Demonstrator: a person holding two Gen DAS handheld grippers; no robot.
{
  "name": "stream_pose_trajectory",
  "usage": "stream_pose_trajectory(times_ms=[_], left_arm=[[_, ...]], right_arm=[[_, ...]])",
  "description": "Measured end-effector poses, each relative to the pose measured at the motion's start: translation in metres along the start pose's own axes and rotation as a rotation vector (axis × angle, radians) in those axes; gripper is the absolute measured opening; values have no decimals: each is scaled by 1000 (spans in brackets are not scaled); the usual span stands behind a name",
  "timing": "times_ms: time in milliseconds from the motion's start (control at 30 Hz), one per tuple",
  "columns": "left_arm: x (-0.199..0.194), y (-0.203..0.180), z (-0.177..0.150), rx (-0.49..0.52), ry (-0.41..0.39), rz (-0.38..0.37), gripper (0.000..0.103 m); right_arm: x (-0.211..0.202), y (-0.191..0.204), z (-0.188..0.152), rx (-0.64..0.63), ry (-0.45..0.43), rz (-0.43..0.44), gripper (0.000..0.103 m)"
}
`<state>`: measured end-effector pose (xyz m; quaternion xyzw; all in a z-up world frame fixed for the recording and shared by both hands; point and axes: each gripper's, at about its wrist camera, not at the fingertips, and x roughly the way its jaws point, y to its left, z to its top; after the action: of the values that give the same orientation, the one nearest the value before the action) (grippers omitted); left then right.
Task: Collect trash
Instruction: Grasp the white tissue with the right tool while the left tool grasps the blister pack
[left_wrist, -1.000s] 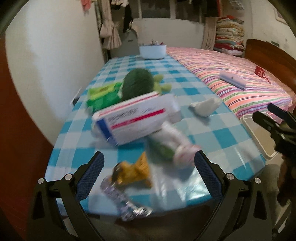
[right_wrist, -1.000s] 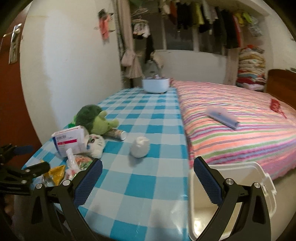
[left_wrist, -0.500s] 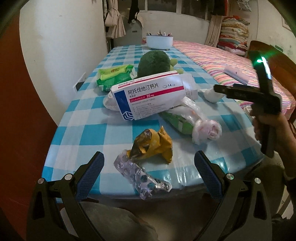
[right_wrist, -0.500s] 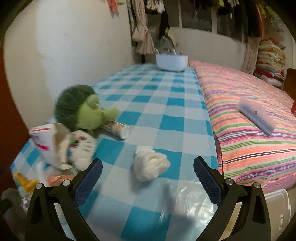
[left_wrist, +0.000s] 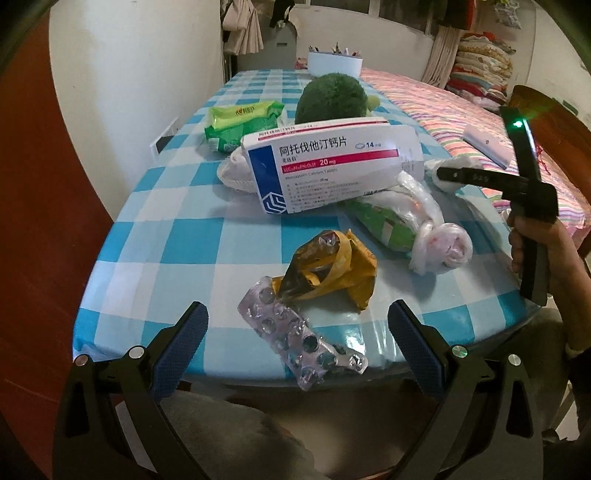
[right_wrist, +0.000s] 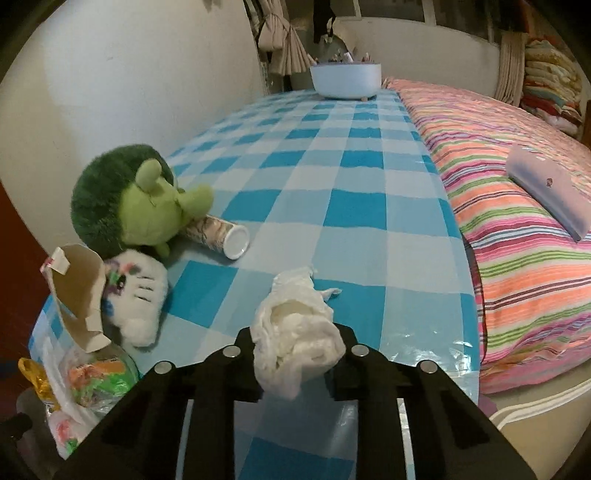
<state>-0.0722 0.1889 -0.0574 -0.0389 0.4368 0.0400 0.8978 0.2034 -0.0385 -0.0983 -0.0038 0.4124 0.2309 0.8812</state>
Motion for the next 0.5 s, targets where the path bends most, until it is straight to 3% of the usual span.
stream_pose_trajectory(times_ms=[300, 400, 500], left_arm=[[23, 9, -7, -80, 100, 40, 96], [33, 11, -8, -97, 125, 92, 93], [40, 11, -7, -102, 144, 124, 74]], right_arm=[[-15, 4, -5, 2, -55, 35, 21], [-19, 5, -5, 3, -71, 51, 21], [-25, 6, -4, 2, -94, 65, 21]])
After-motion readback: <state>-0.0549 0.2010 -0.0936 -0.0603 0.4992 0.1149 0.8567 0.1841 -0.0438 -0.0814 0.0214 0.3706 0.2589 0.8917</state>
